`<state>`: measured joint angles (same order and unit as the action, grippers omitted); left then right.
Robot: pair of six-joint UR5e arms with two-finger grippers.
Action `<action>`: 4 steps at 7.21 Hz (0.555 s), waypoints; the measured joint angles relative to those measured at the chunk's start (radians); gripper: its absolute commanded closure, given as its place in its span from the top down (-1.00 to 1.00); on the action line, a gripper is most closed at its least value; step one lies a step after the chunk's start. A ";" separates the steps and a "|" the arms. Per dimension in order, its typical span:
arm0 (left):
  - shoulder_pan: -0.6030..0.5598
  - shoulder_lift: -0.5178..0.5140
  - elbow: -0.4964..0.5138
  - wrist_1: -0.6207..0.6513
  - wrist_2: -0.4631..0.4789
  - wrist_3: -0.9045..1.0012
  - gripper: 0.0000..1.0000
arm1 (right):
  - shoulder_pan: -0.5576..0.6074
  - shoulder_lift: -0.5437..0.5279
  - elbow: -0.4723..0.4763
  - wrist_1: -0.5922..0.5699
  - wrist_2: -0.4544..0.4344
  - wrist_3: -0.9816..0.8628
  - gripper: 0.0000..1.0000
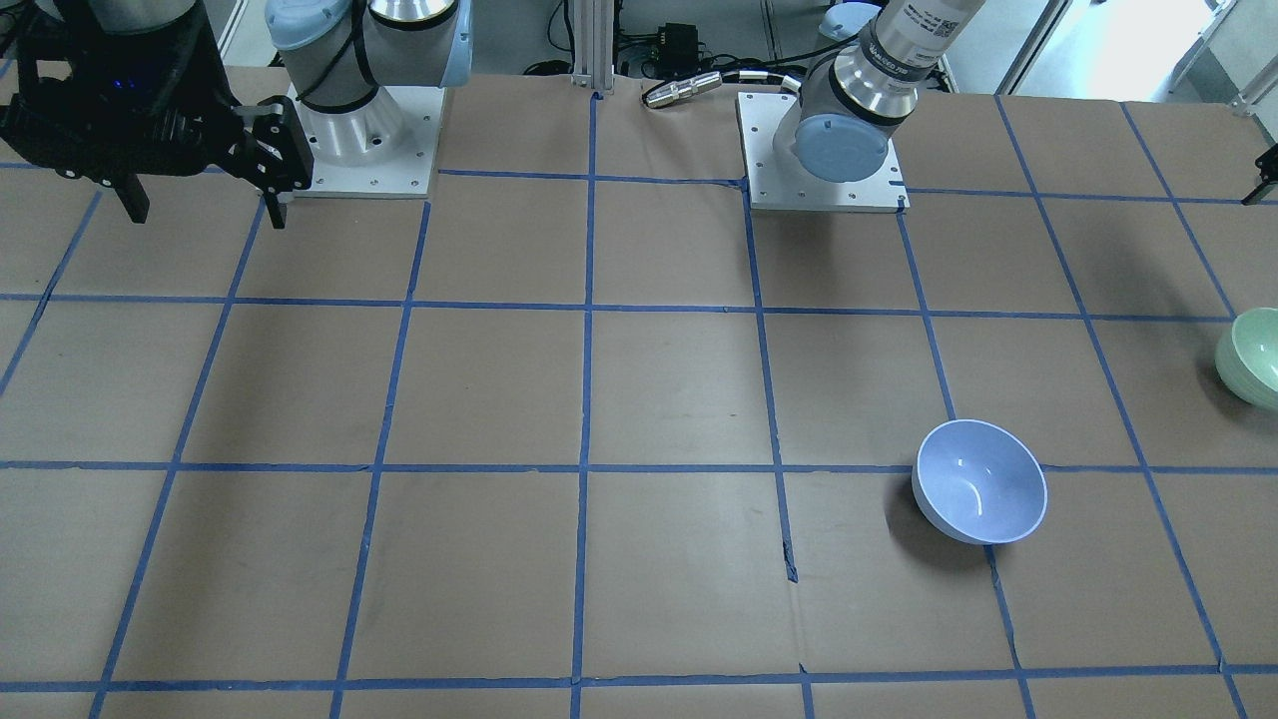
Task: Stack green bowl on blue bowl
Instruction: 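Swing the left gripper down toward the pale green bowl near the robot, then close the left gripper on the rim of the pale green bowl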
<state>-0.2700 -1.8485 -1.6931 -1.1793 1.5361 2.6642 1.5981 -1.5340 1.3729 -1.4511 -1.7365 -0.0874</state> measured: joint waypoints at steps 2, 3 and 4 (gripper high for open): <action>0.000 -0.078 0.052 0.001 0.002 0.021 1.00 | 0.000 0.000 0.000 0.000 0.000 0.000 1.00; 0.000 -0.102 0.061 0.003 0.002 0.021 1.00 | 0.000 0.000 0.000 0.000 0.000 0.000 1.00; -0.002 -0.116 0.064 0.015 0.001 0.020 1.00 | 0.000 0.000 0.000 0.000 0.000 0.000 1.00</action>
<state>-0.2717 -1.9646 -1.6291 -1.1647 1.5375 2.6840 1.5978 -1.5340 1.3729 -1.4511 -1.7365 -0.0874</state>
